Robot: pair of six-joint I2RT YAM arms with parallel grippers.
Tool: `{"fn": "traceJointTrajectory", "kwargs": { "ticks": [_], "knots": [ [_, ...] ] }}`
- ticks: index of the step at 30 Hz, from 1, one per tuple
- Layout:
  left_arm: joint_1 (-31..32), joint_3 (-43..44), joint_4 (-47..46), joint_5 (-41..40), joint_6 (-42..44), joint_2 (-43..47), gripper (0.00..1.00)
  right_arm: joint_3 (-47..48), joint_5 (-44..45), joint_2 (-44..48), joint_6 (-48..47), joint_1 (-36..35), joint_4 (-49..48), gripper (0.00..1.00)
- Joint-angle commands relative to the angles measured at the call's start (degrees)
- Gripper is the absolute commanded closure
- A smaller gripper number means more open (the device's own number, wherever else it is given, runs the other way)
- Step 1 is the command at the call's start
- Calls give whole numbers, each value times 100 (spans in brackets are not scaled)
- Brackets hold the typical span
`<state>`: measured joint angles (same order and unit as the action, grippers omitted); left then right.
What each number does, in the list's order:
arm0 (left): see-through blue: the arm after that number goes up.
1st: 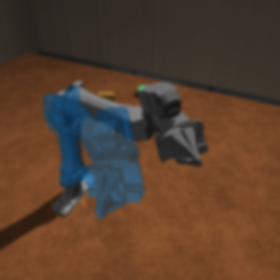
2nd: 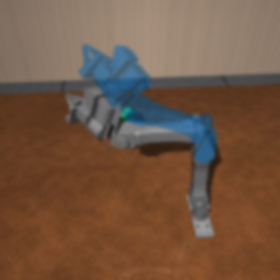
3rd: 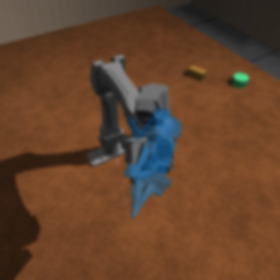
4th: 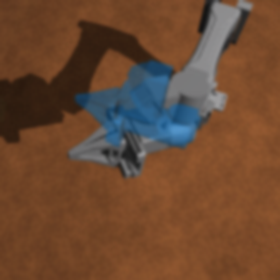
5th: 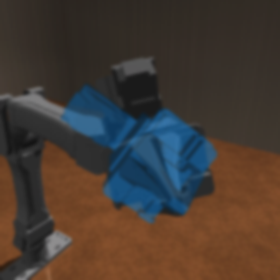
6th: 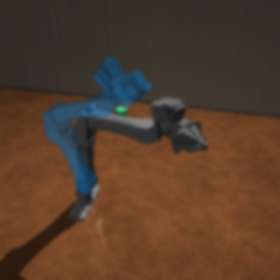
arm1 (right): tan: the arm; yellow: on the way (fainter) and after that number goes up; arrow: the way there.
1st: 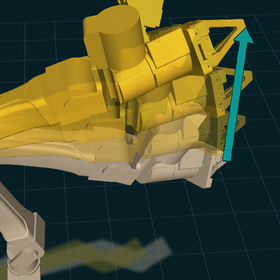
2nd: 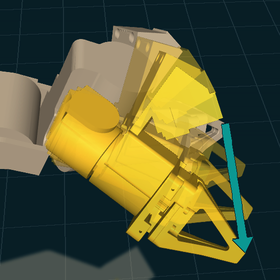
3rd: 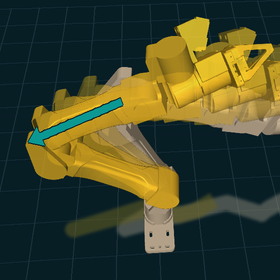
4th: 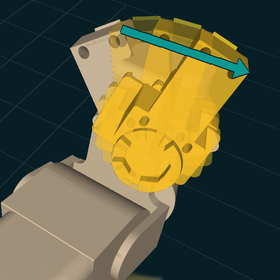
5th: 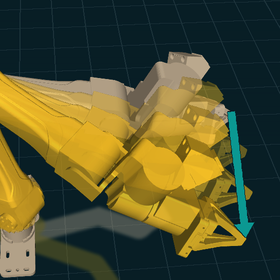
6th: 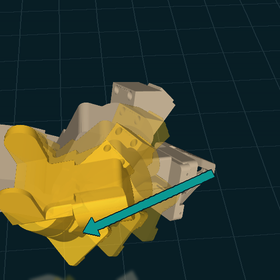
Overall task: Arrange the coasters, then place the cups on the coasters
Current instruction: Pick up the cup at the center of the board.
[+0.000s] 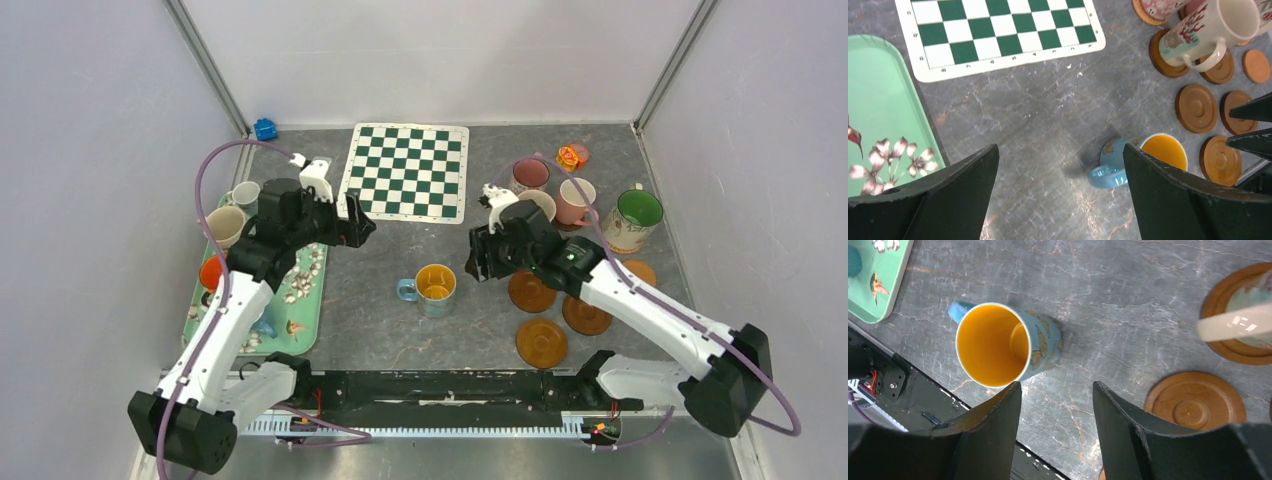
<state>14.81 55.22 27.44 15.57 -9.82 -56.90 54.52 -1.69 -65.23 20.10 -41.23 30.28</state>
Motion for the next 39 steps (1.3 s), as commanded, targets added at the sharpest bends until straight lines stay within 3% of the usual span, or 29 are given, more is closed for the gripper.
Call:
{"fn": "traceJointTrajectory", "kwargs": {
  "ticks": [1, 4, 11, 19, 23, 30, 39],
  "knots": [
    [-22, -154, 449, -270, -254, 339, 0, 488, 371, -422, 106, -391, -171, 43],
    [-22, -430, 514, -741, -227, 549, 0, 652, 539, -734, 146, -619, -156, 44],
    [-13, -1216, 220, -993, -222, 1175, 0, 1001, 759, -1549, 165, -912, -111, 45],
    [98, -1183, 297, -1158, -135, 1334, 0, 1377, 1092, -2312, 177, -1150, 99, 50],
    [227, -1207, 312, -1260, -116, 1427, 0, 1364, 1175, -2398, 254, -1166, 136, 62],
    [295, -1189, 358, -1459, -107, 1443, 0, 1500, 1524, -2130, 285, -1159, 230, 99],
    [303, -1186, 419, -1537, -110, 1455, 0, 2052, 1692, -1653, 218, -974, 646, 100]
  ]
}}
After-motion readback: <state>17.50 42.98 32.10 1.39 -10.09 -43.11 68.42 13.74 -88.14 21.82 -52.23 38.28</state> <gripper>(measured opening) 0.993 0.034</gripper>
